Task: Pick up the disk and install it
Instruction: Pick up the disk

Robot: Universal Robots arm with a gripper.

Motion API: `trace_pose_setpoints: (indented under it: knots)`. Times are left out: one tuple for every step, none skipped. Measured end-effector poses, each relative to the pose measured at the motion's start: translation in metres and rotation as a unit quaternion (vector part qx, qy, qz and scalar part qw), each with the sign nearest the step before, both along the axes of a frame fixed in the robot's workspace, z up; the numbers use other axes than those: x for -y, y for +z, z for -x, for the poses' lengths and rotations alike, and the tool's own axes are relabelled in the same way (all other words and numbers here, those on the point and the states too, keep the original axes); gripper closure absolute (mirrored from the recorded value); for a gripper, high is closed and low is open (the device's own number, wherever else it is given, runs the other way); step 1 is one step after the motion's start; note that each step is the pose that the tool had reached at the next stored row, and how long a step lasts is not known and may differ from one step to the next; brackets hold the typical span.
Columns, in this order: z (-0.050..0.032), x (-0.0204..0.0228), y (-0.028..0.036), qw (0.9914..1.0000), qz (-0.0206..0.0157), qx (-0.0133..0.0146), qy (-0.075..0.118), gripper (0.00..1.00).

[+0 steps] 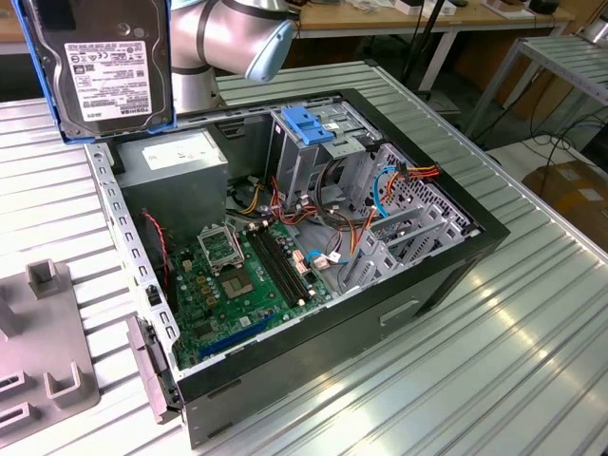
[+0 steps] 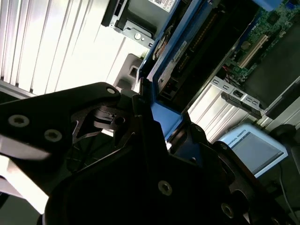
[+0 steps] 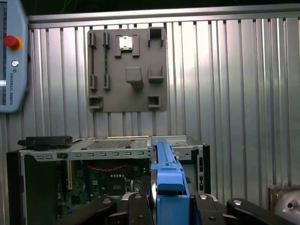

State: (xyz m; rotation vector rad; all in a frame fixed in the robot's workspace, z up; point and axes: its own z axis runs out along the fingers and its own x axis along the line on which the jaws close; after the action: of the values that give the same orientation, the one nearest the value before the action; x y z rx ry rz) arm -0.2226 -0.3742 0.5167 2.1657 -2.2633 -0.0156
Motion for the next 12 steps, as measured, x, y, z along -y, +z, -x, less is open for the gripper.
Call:
trace_pose_setpoints:
  knots:
    - [-0.0024, 0.0004, 0.0, 1.0, 0.0, 0.0, 0.0, 0.63]
    - [-0.0042, 0.0009, 0.0, 1.0, 0.0, 0.0, 0.0, 0.63]
    - [-0.0057, 0.0016, 0.0, 1.0, 0.0, 0.0, 0.0, 0.63]
    - [-0.008, 0.0023, -0.0001, 1.0, 0.0, 0.0, 0.0, 0.63]
    - [-0.0098, 0.0033, 0.0, 1.0, 0.0, 0.0, 0.0, 0.63]
    - [-0.0121, 0.0046, 0.0, 1.0, 0.0, 0.0, 0.0, 0.63]
    - [-0.0138, 0.0055, -0.0001, 1.0, 0.0, 0.0, 0.0, 0.63]
    - [-0.0165, 0.007, -0.0001, 1.0, 0.0, 0.0, 0.0, 0.63]
    - [-0.0182, 0.0079, -0.0001, 1.0, 0.0, 0.0, 0.0, 0.63]
    - [-0.0197, 0.0088, -0.0002, 1.0, 0.0, 0.0, 0.0, 0.63]
    - [-0.0221, 0.0109, -0.0003, 1.0, -0.0001, 0.0001, 0.0, 0.63]
    - [-0.0235, 0.0117, -0.0003, 1.0, -0.0001, 0.0001, 0.0, 0.63]
